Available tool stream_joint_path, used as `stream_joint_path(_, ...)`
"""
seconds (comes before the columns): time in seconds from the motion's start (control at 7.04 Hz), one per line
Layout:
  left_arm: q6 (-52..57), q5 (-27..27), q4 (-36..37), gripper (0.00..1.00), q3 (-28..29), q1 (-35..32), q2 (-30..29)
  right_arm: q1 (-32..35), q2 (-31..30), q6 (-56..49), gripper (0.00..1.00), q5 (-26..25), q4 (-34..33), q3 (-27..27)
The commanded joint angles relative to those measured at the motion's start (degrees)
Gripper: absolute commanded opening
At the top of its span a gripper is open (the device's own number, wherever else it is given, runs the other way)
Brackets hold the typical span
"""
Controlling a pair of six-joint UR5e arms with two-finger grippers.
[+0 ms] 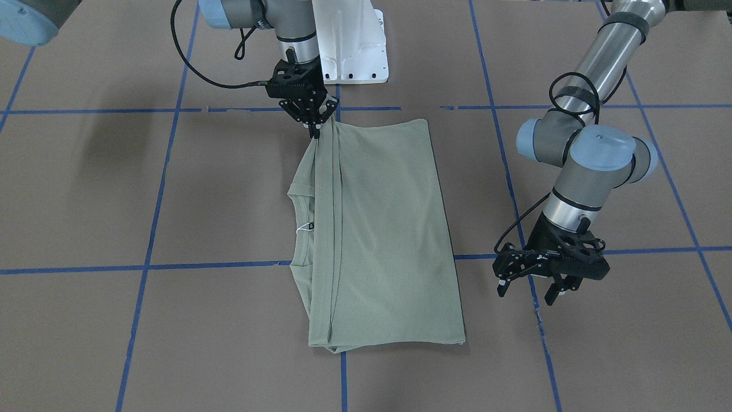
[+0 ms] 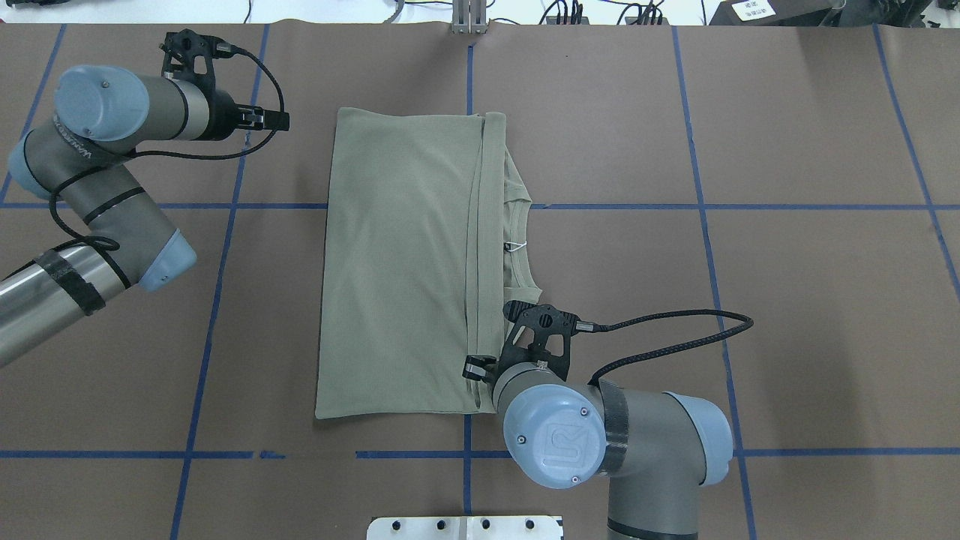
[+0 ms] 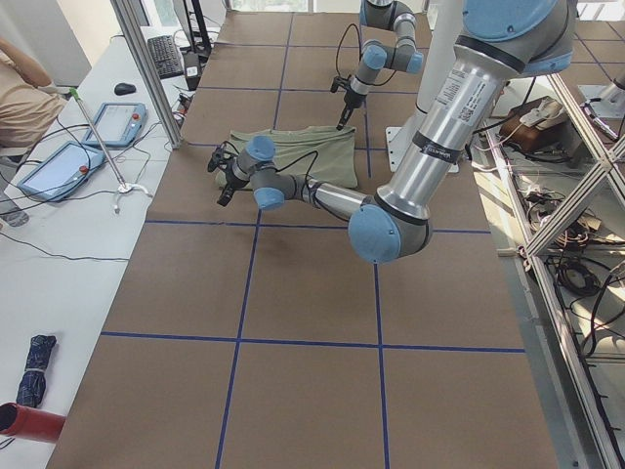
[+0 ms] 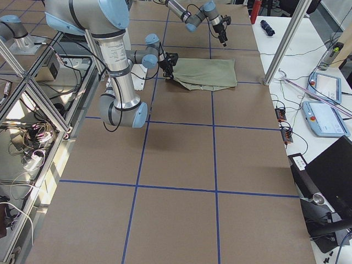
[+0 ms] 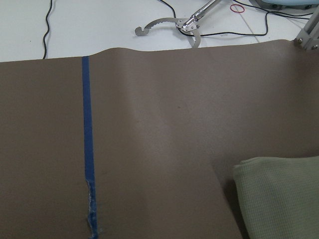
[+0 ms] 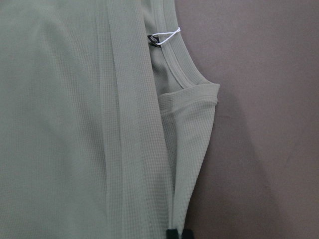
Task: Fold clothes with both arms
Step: 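Pull the shirt with the right gripper toward the robot, straightening it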
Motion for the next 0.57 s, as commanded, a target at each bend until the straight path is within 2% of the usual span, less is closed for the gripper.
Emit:
stream_joint_path(0.0,-0.03,0.00,-0.01,1.00,-0.15,0.06,0.00,1.44,0.31,-4.38,1.00,0.89,-0.61,-0.18)
stream_joint_path(0.28,-0.73,0.00,-0.01,1.00,-0.33,0.14,-0.09,6.89,1.53,-14.57,1.00,7.90,-0.53,-2.09)
stream_joint_path(0.43,-0.82,0.00,-0.01,1.00,-0.33,0.32,-0.09,7.70,4.85,-17.57,1.00,8.62,-0.52,-6.20)
